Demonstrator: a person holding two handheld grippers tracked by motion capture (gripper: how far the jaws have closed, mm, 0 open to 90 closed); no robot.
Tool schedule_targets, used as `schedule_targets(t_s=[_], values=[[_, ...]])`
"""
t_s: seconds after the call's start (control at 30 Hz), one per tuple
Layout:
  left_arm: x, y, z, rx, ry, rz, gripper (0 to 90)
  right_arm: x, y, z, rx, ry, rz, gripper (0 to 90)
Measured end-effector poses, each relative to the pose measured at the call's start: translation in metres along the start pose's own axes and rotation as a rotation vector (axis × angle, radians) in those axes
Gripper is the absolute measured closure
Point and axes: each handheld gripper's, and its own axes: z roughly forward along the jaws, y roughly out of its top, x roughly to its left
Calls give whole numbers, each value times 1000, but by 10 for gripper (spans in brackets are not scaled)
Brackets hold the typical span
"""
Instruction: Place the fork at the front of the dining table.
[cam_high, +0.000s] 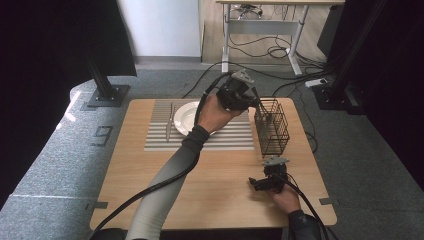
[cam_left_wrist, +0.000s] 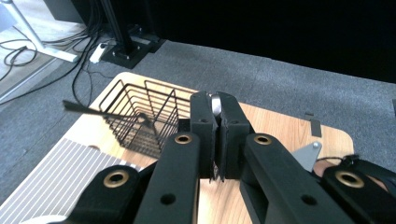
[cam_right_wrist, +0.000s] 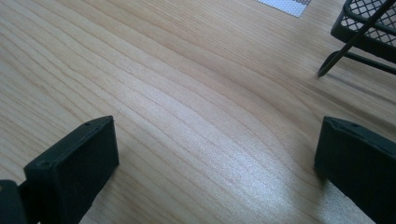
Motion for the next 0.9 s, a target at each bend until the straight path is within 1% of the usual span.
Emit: schedule_targets(t_s=[0.07, 0.1, 0.13, 0.23, 0.27, 0.3, 0.33, 0.5, 0.7, 0.73, 0.9], values=[[1, -4, -6, 2, 8, -6, 868, 0, 0, 0, 0, 0, 0, 0], [1, -4, -6, 2, 8, -6, 868, 0, 0, 0, 0, 0, 0, 0], [3, -12, -12, 7, 13, -7, 867, 0, 0, 0, 0, 1, 0, 0], [4, -23, -18, 17, 19, -3, 867, 0, 0, 0, 3, 3, -2, 0], [4, -28, -20, 16, 21, -8, 868, 0, 0, 0, 2, 3, -3, 0], [4, -28, -20, 16, 21, -8, 868, 0, 0, 0, 2, 4, -5, 0], [6, -38, -23, 21, 19, -15, 867, -1, 0, 0, 2, 4, -7, 0], [9, -65, -25, 43, 25, -35, 868, -1, 0, 0, 3, 8, -10, 0], [14, -95, -24, 62, 27, -69, 868, 0, 0, 0, -1, 14, -15, 0], [14, -99, -24, 68, 26, -69, 868, 0, 0, 0, -3, 14, -17, 0], [14, -118, -23, 77, 23, -81, 868, 2, 1, 0, -23, 27, -25, 56]])
